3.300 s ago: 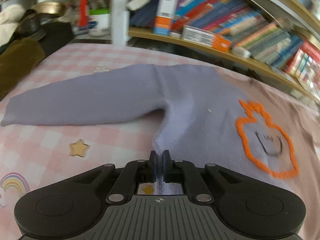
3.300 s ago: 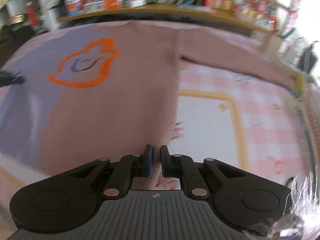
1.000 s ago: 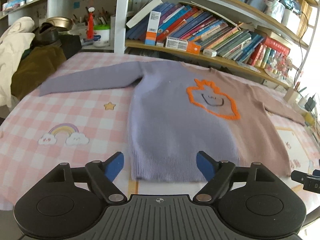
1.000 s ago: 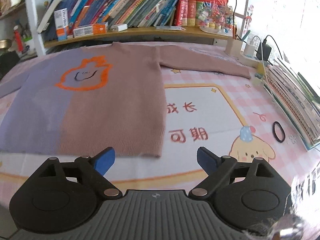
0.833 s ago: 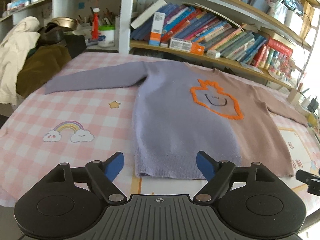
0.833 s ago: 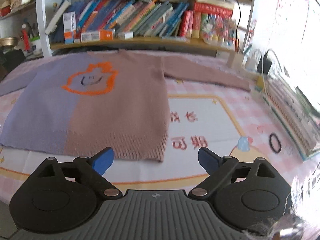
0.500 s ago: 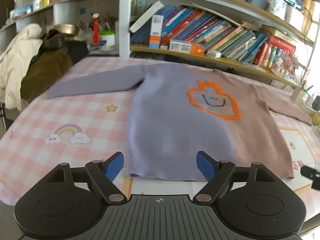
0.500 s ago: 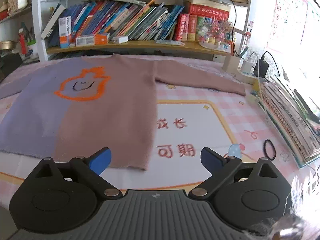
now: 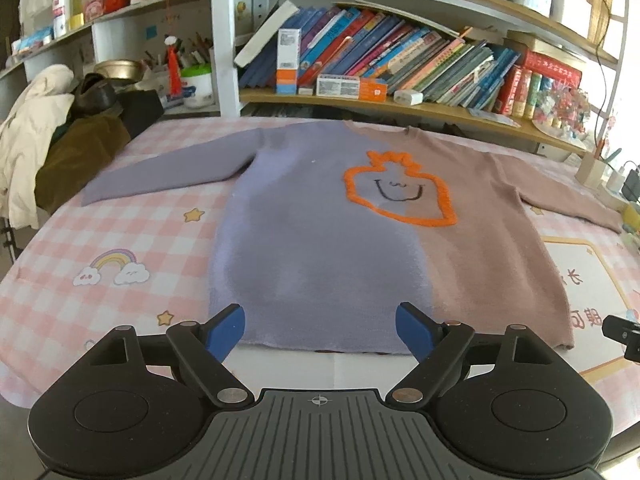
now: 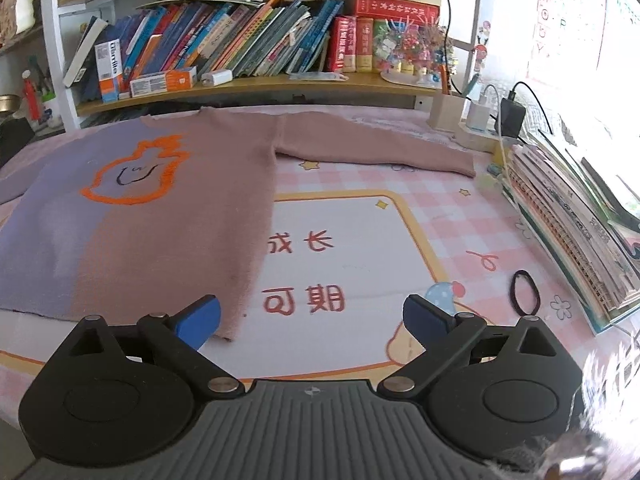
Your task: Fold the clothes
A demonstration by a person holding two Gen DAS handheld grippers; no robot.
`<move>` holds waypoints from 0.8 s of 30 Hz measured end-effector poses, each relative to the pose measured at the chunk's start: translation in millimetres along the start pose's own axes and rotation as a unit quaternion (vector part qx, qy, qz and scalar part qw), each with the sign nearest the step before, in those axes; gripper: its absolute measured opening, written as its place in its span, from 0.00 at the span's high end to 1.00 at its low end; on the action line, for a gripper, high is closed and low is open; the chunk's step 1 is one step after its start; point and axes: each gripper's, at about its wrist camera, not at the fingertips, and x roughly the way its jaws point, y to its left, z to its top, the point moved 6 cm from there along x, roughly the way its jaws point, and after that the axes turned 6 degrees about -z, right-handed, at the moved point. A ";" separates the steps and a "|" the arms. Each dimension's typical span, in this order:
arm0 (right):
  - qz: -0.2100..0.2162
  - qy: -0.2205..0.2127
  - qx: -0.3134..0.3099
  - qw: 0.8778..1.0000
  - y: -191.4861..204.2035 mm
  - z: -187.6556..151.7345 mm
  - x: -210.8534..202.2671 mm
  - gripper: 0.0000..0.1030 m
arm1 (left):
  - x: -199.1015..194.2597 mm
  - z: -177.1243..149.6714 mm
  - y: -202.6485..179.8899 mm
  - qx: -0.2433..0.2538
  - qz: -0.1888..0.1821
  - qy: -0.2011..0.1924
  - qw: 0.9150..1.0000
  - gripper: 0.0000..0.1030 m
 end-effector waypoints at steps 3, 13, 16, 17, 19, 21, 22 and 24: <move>0.002 -0.001 0.001 1.000 -4.7 0.7 1.4 0.04 | -0.4 0.2 -6.3 0.004 0.000 -0.003 1.000 0.17; 0.036 0.001 -0.011 0.999 24.4 6.5 5.7 0.04 | 0.0 2.8 10.2 0.004 0.009 -0.004 1.000 0.17; 0.042 0.002 -0.017 0.999 43.3 9.7 7.6 0.04 | 1.3 8.1 30.4 -0.010 0.019 -0.016 1.000 0.17; 0.042 0.000 -0.017 0.999 49.4 11.7 7.7 0.04 | 3.2 11.1 37.3 -0.011 0.019 -0.018 1.000 0.17; 0.038 -0.004 -0.012 0.999 60.9 16.1 7.9 0.04 | 7.5 17.5 50.5 -0.012 0.017 -0.022 1.000 0.17; 0.031 -0.005 -0.004 0.999 70.4 20.5 8.4 0.04 | 12.3 26.4 62.9 -0.009 0.009 -0.024 1.000 0.17; 0.025 -0.005 0.000 1.000 75.9 22.5 8.0 0.04 | 14.7 31.3 68.9 -0.008 0.005 -0.025 1.000 0.17; 0.016 -0.004 0.007 1.000 87.3 25.3 6.9 0.04 | 20.0 40.5 80.2 -0.004 -0.003 -0.026 1.000 0.17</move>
